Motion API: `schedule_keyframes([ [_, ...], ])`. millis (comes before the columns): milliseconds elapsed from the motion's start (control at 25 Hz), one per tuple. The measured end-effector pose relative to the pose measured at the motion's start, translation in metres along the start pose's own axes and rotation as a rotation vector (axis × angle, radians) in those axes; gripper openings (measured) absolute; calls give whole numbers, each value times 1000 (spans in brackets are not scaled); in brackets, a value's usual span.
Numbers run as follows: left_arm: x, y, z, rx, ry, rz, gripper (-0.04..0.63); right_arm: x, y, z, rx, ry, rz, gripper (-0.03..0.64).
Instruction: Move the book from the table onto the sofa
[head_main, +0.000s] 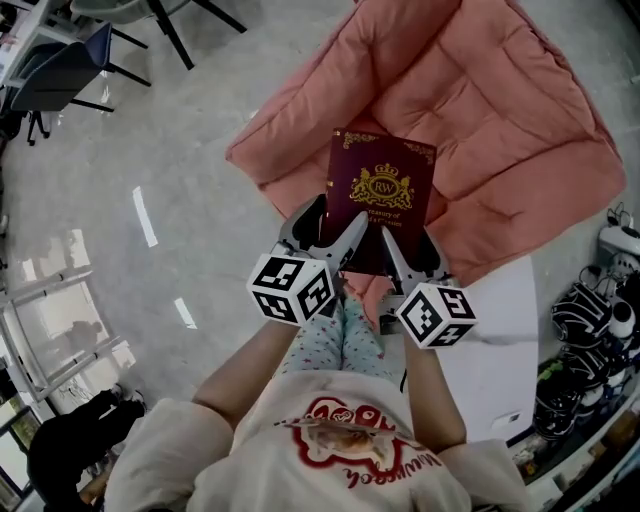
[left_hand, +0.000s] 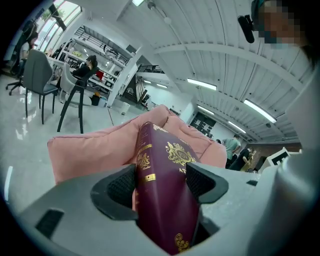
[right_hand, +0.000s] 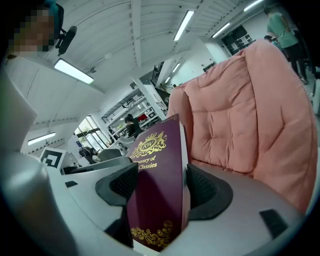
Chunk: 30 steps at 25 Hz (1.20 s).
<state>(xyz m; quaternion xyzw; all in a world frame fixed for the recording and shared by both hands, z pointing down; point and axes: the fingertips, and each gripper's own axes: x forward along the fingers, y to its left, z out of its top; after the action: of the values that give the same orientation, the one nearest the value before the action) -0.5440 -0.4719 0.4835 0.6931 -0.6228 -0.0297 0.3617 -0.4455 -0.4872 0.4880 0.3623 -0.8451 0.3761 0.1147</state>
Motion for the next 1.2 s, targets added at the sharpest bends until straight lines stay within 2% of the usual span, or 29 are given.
schedule_keyframes([
  [520,43,49,-70,-44,64,48,313,45,-55,-61,30,91,-28,288],
  [680,56,50,-94,-52,72,61,313,47,-78,-75,32,114,-39,288],
  [1200,88,117,-132,-60,141,97,313,108,-103,-125,50,195,-105,287],
])
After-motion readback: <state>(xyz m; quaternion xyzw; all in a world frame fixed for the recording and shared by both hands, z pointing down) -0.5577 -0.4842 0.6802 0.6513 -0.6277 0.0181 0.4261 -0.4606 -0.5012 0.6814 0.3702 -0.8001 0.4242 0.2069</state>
